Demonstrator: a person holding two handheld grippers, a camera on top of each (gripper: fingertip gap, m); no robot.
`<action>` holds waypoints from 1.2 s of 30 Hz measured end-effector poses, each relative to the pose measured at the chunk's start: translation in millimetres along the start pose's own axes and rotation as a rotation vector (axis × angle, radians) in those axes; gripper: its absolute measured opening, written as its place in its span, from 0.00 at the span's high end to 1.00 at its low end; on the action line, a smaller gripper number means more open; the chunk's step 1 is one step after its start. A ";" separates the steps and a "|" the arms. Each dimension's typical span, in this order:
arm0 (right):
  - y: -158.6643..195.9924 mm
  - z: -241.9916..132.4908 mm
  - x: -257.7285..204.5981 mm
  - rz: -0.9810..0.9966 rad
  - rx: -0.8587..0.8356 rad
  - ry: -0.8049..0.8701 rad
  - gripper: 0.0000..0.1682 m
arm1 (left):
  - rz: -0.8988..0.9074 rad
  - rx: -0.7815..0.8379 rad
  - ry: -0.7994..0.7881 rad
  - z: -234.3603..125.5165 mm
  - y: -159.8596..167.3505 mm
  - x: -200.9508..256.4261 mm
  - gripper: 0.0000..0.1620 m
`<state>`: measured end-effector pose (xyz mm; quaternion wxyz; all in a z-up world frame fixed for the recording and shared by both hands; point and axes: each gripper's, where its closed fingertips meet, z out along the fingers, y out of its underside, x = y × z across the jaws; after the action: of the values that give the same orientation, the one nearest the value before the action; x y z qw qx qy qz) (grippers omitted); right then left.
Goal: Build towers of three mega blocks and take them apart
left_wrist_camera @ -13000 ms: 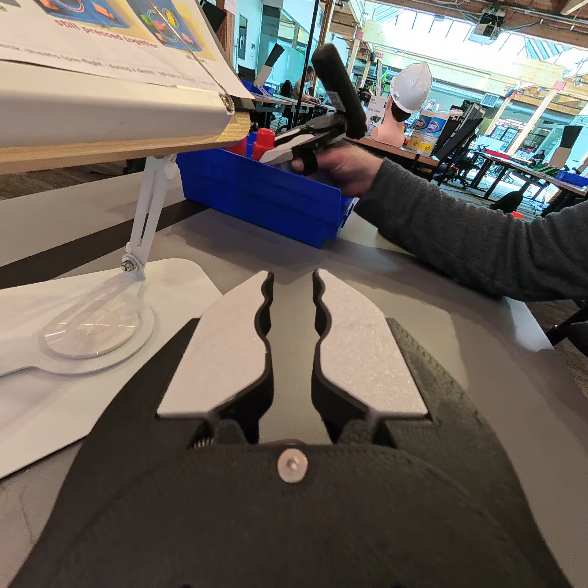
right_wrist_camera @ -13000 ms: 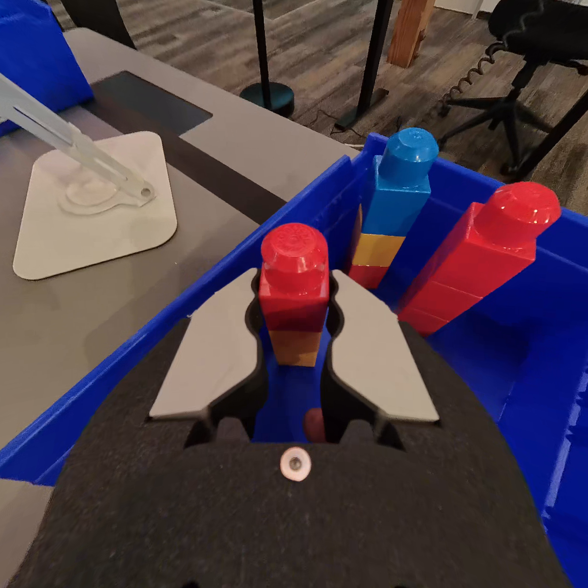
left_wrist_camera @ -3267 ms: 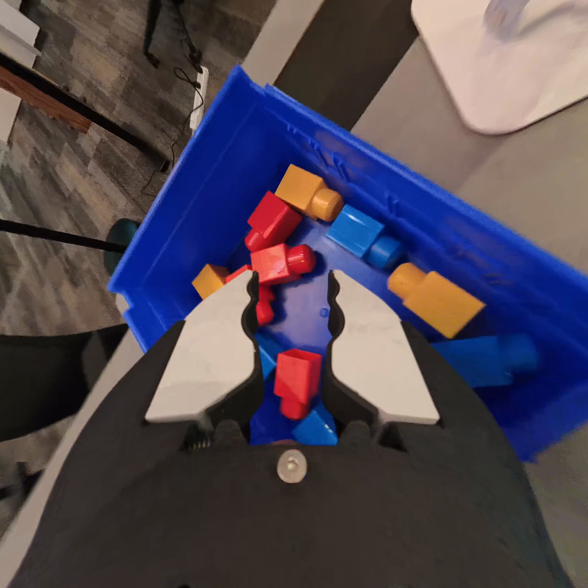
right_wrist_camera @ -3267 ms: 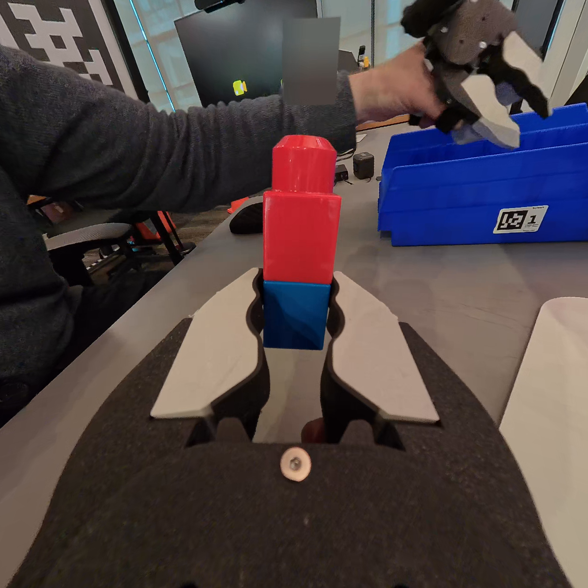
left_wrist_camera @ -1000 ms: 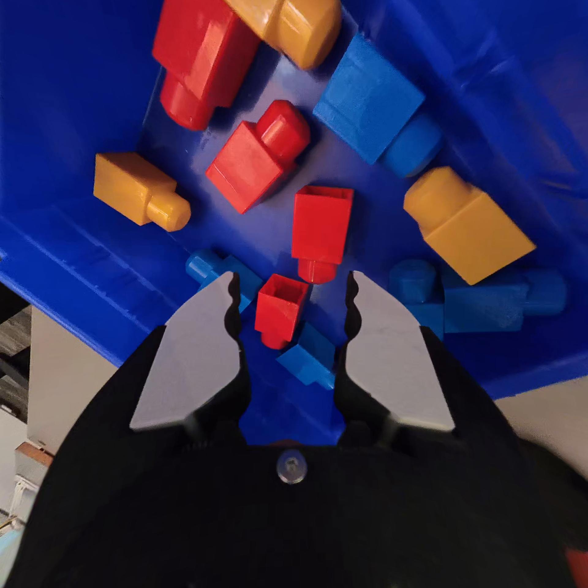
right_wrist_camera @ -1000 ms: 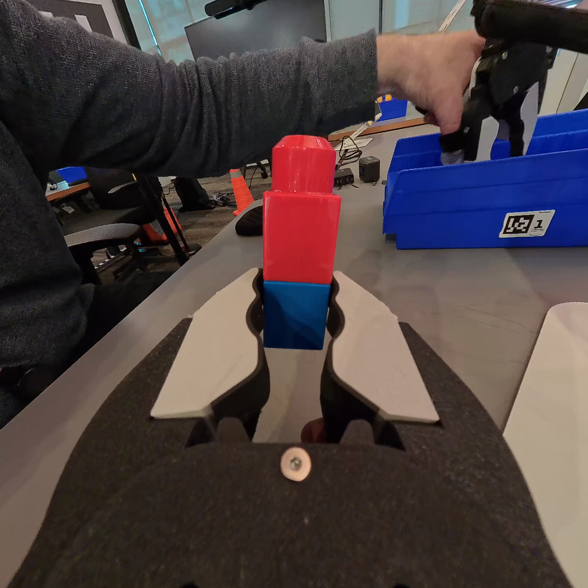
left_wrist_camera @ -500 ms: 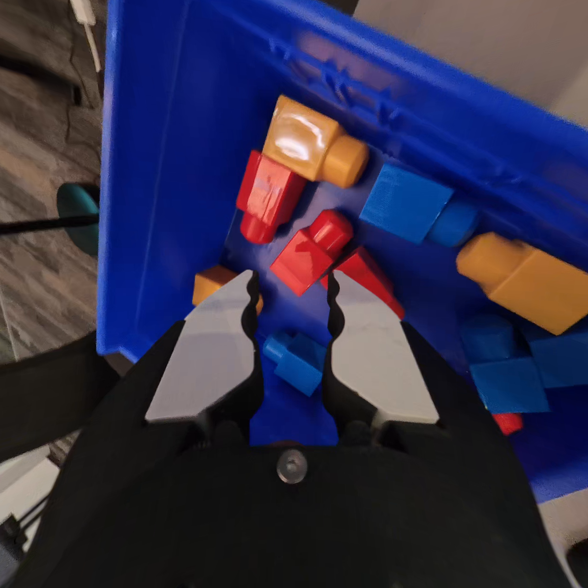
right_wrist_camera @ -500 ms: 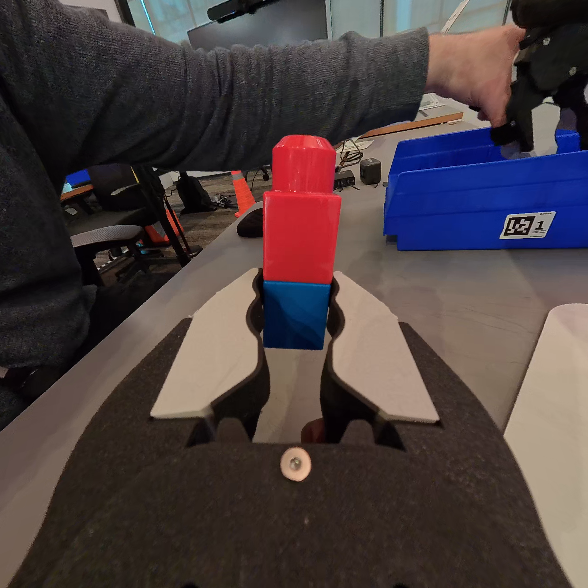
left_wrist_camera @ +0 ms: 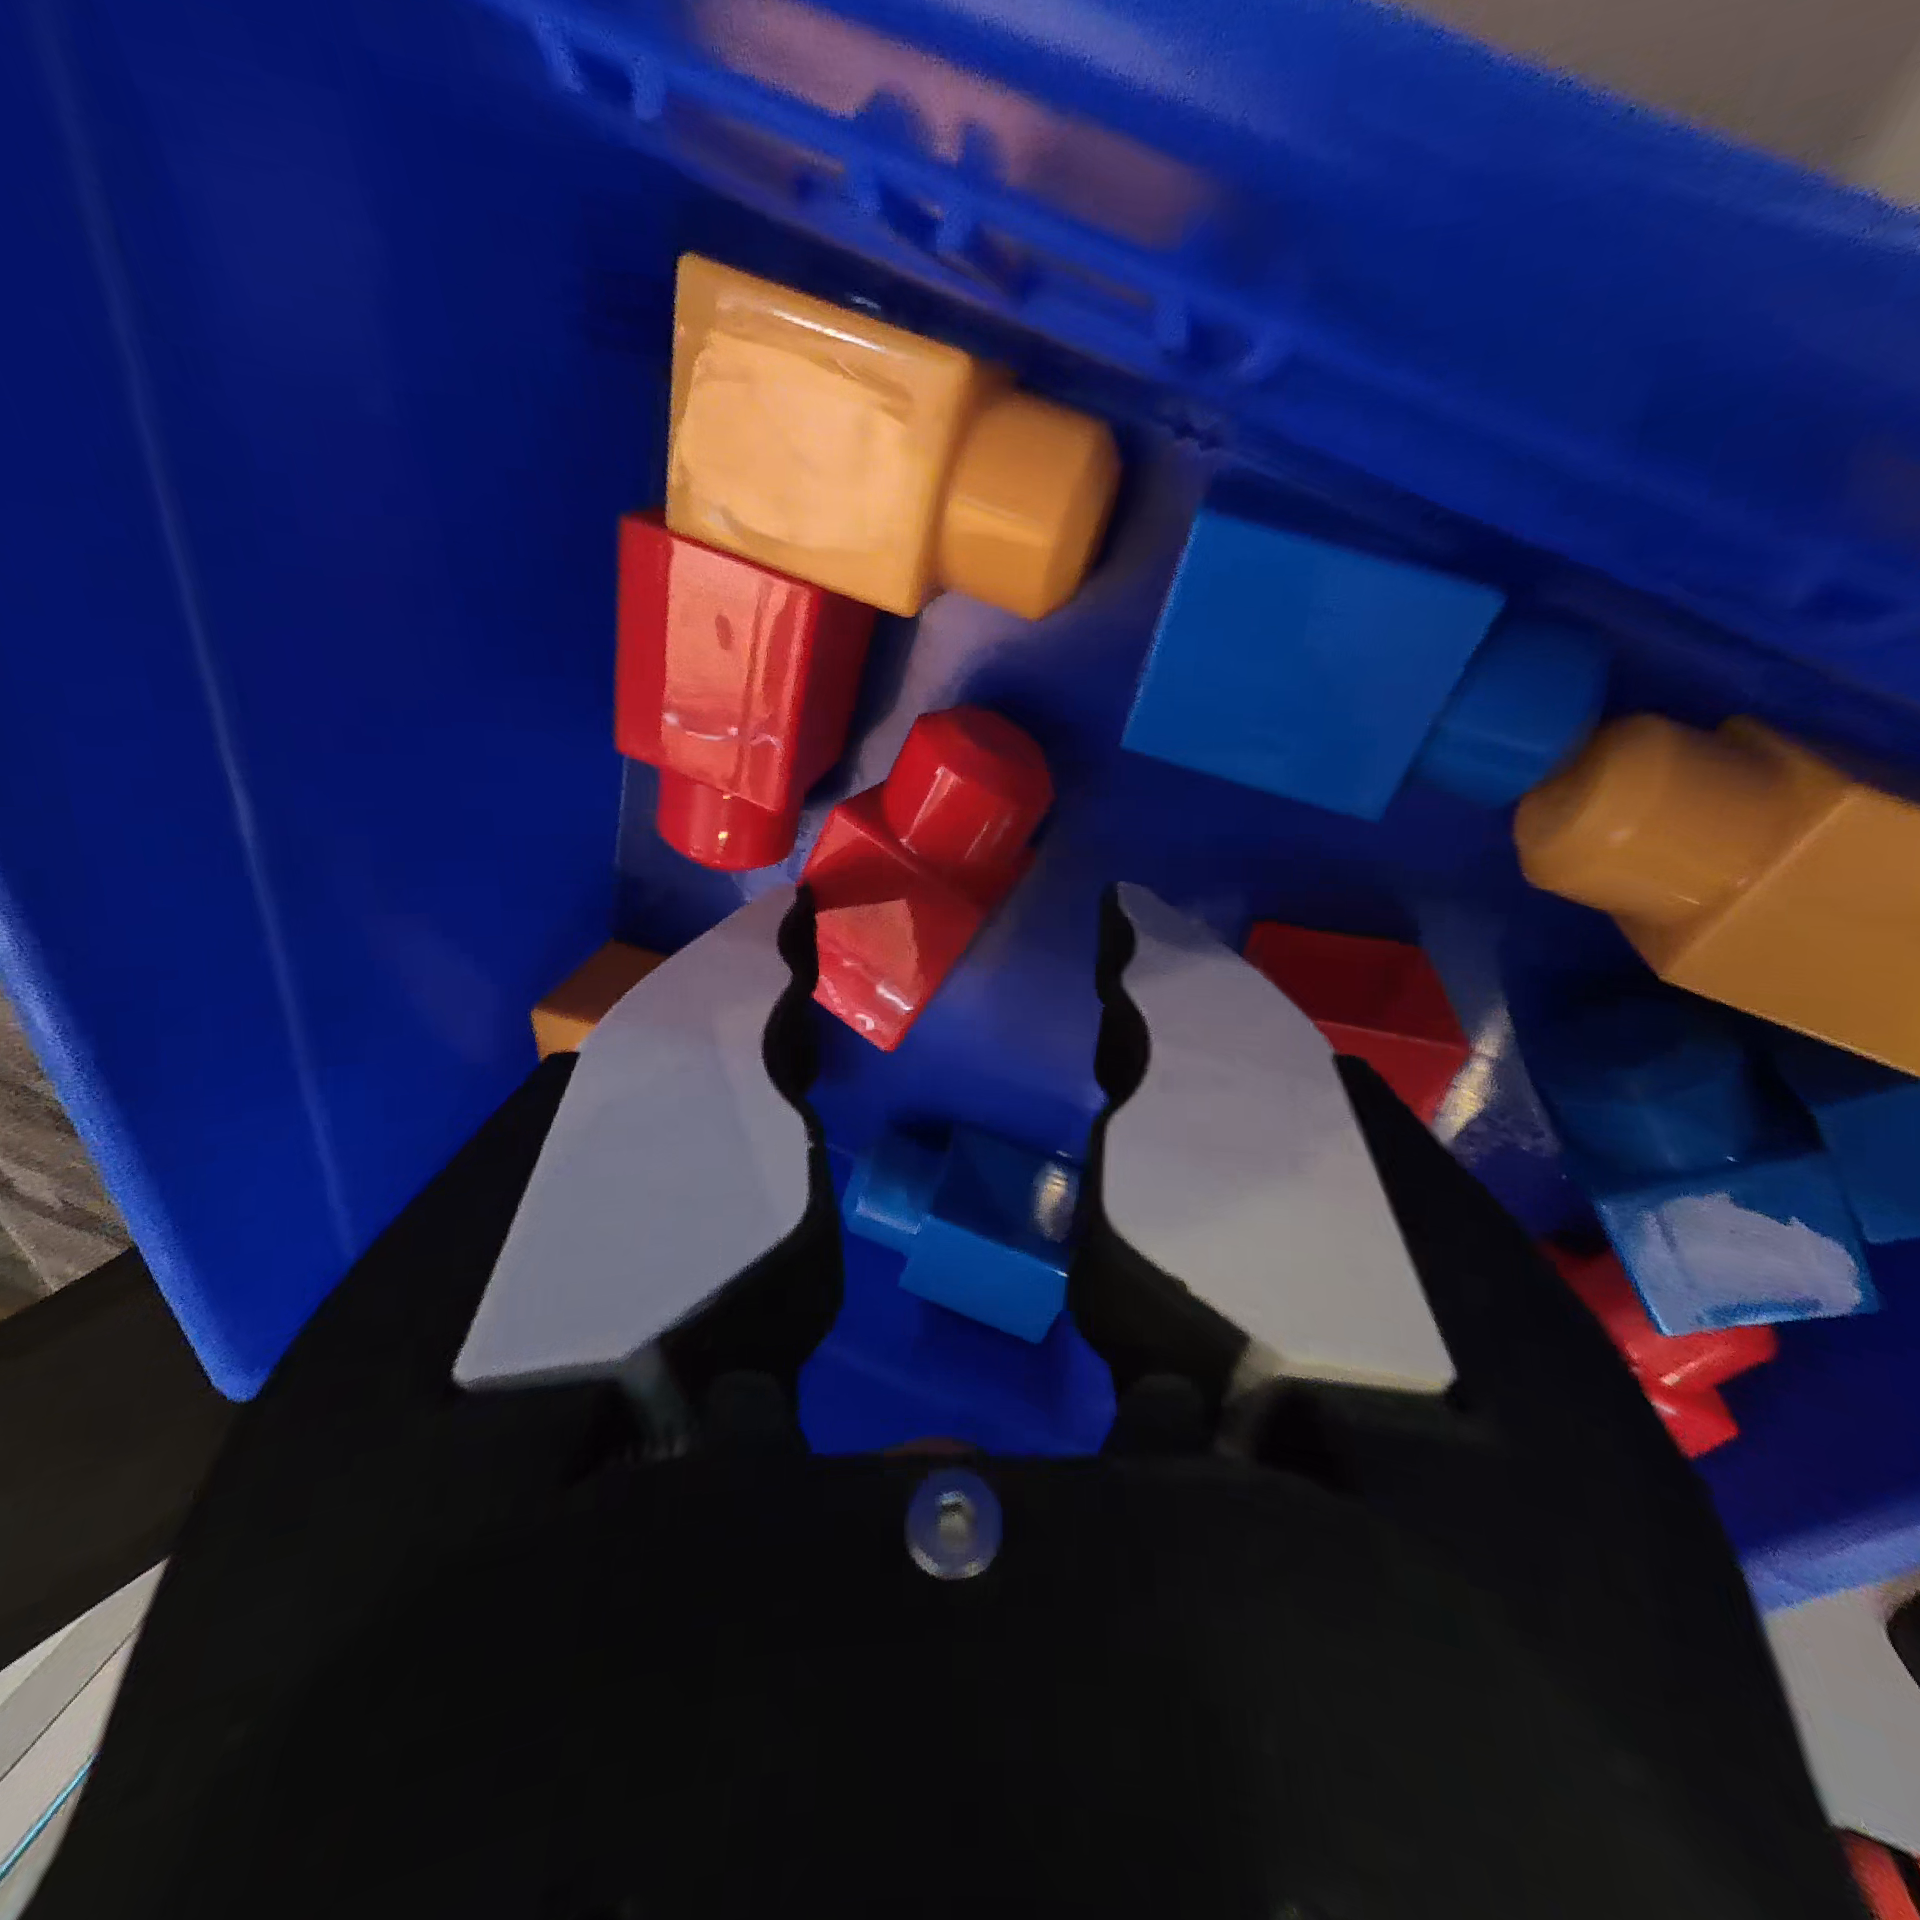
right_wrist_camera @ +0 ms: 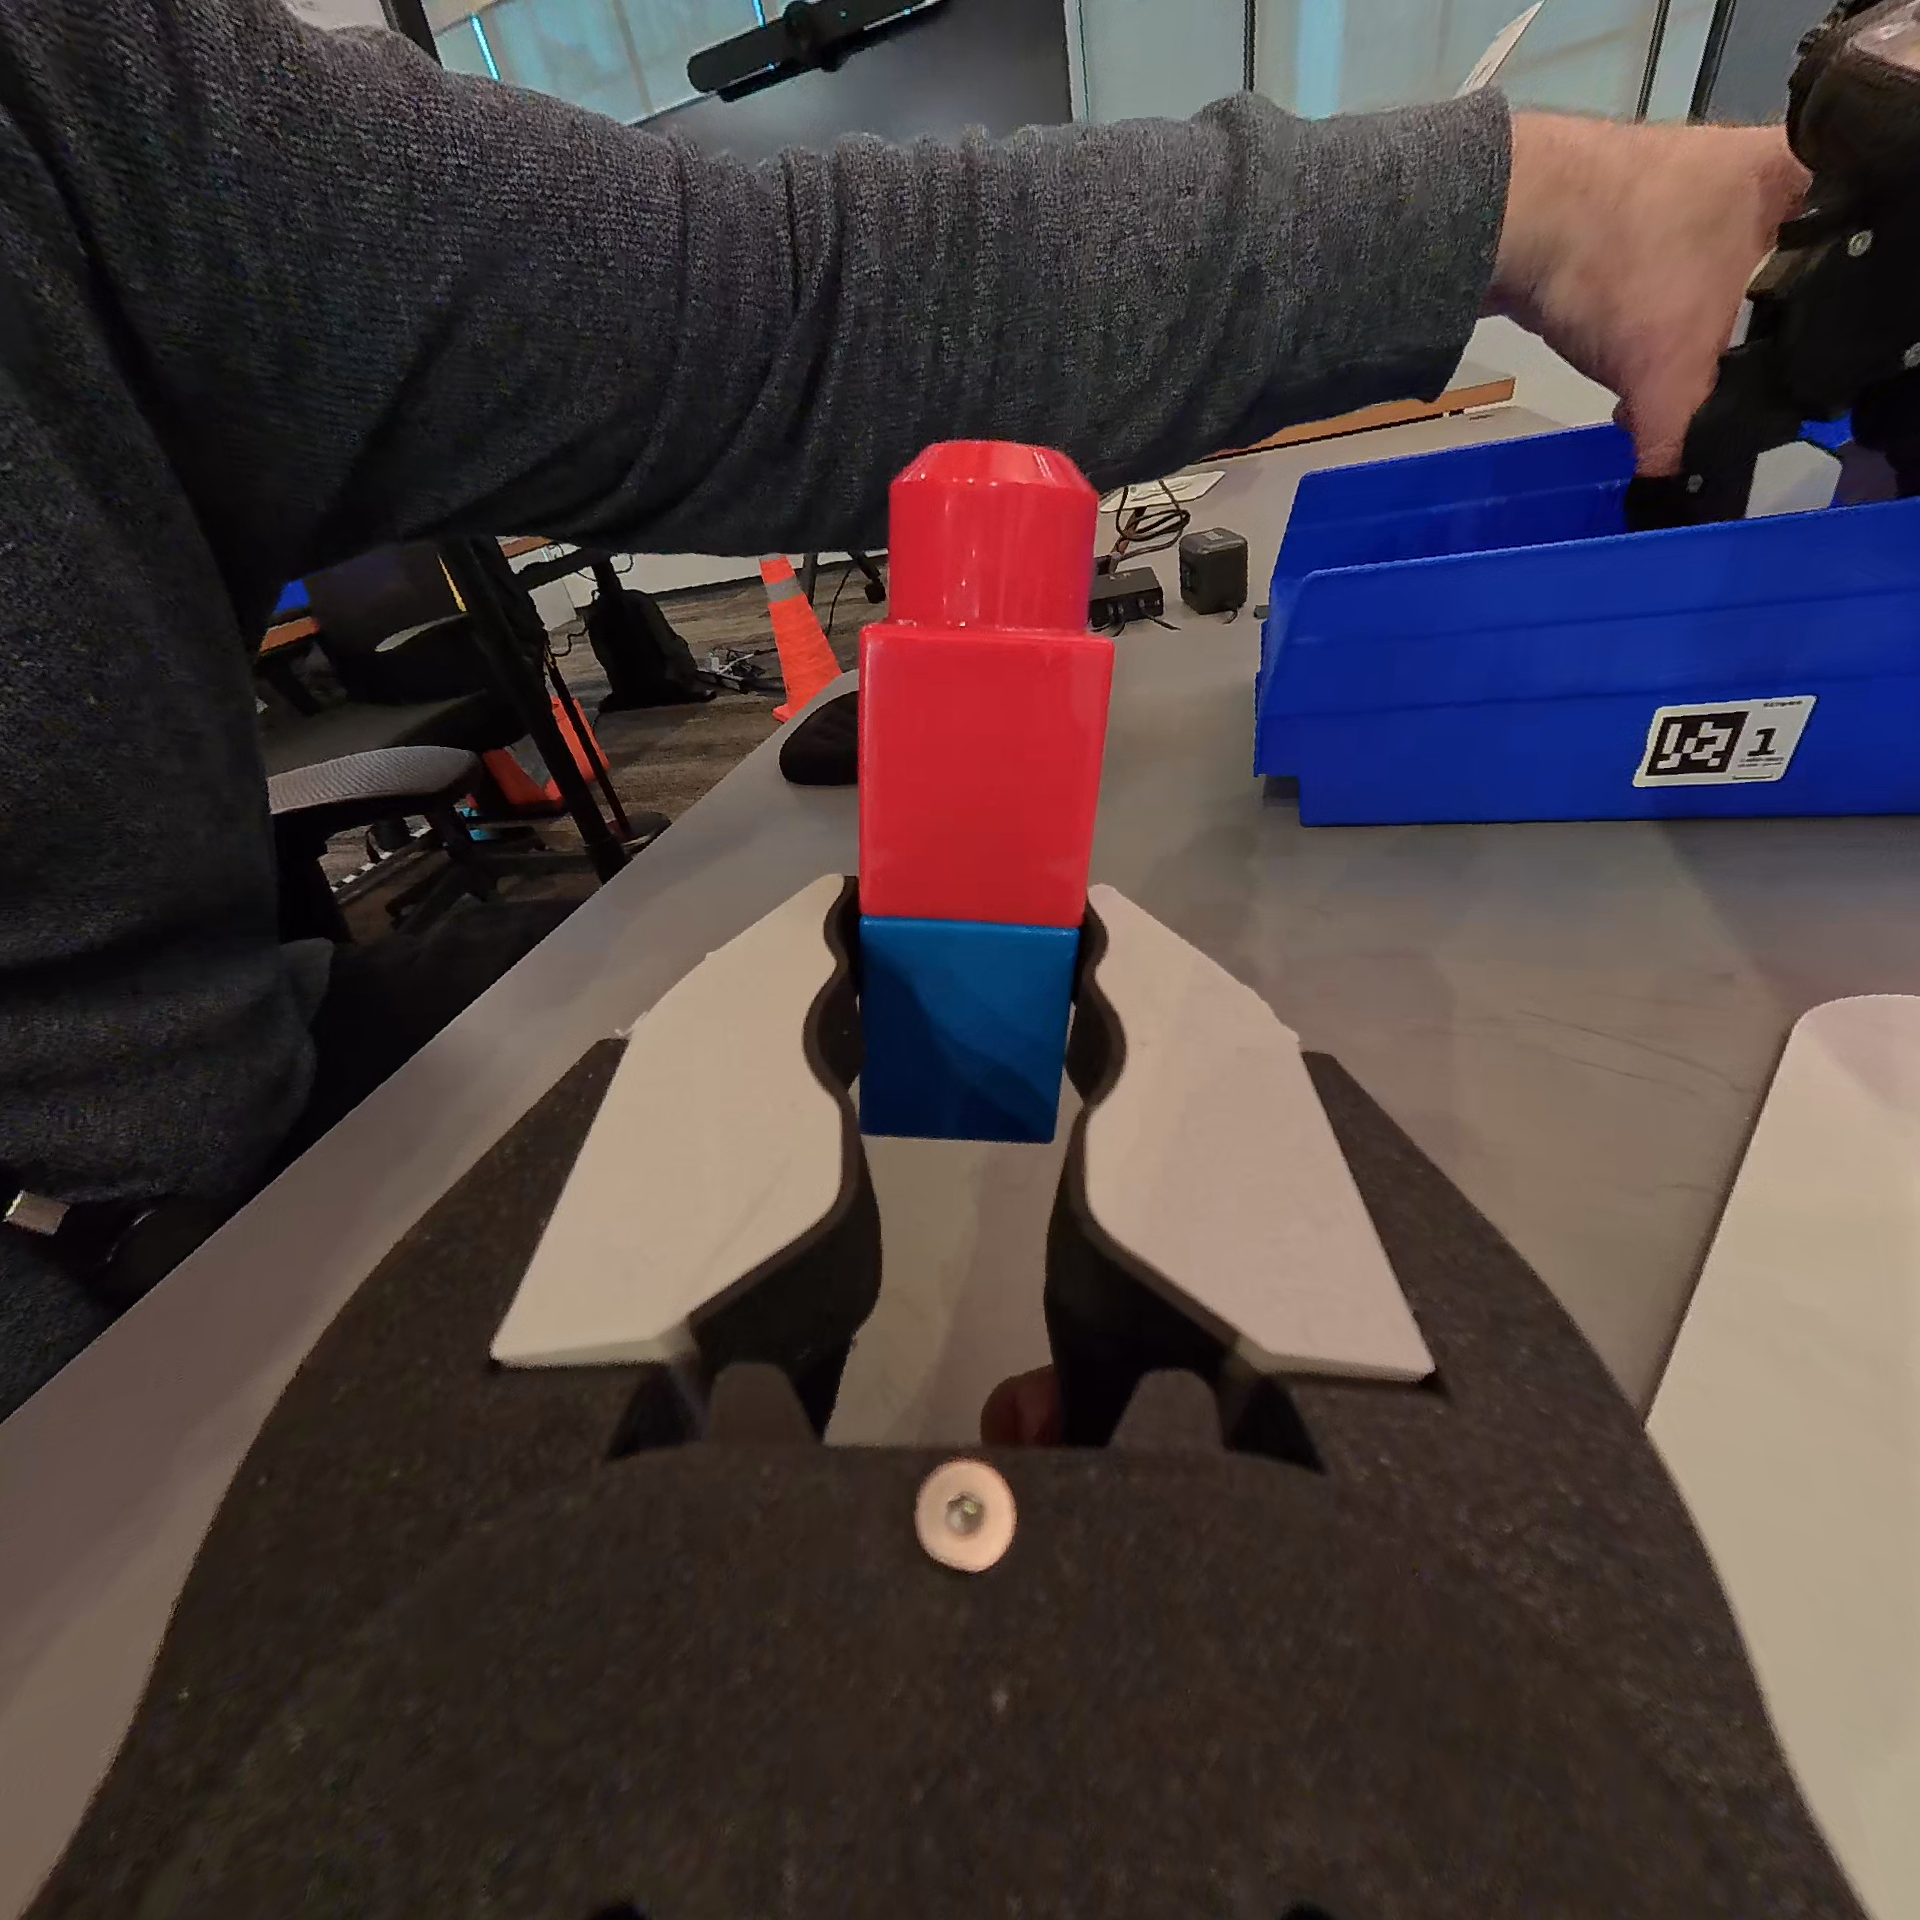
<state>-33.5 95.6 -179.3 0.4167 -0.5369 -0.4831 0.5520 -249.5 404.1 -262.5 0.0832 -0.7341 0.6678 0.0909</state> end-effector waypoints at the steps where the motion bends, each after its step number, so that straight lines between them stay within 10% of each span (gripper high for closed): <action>1: -0.1 -0.1 -0.2 -0.001 0.000 0.000 0.79 | 0.004 -0.004 -0.027 -0.1 0.4 -3.8 0.73; 19: -0.5 -0.6 0.7 0.006 0.004 0.002 0.79 | -0.153 0.045 -0.058 -3.4 5.7 -5.5 0.75; 28: 0.7 0.8 8.3 0.029 -0.006 0.044 0.79 | -0.675 0.994 -0.003 -169.3 -60.4 54.3 0.76; 36: 1.9 1.5 12.9 0.023 -0.016 0.089 0.79 | -0.664 1.502 0.254 -238.2 -168.9 185.7 0.76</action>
<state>-35.9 107.7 -183.7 0.4270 -0.5699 -0.4623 0.5283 -59.0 182.8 -76.8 0.4977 -0.6467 0.3036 -0.4918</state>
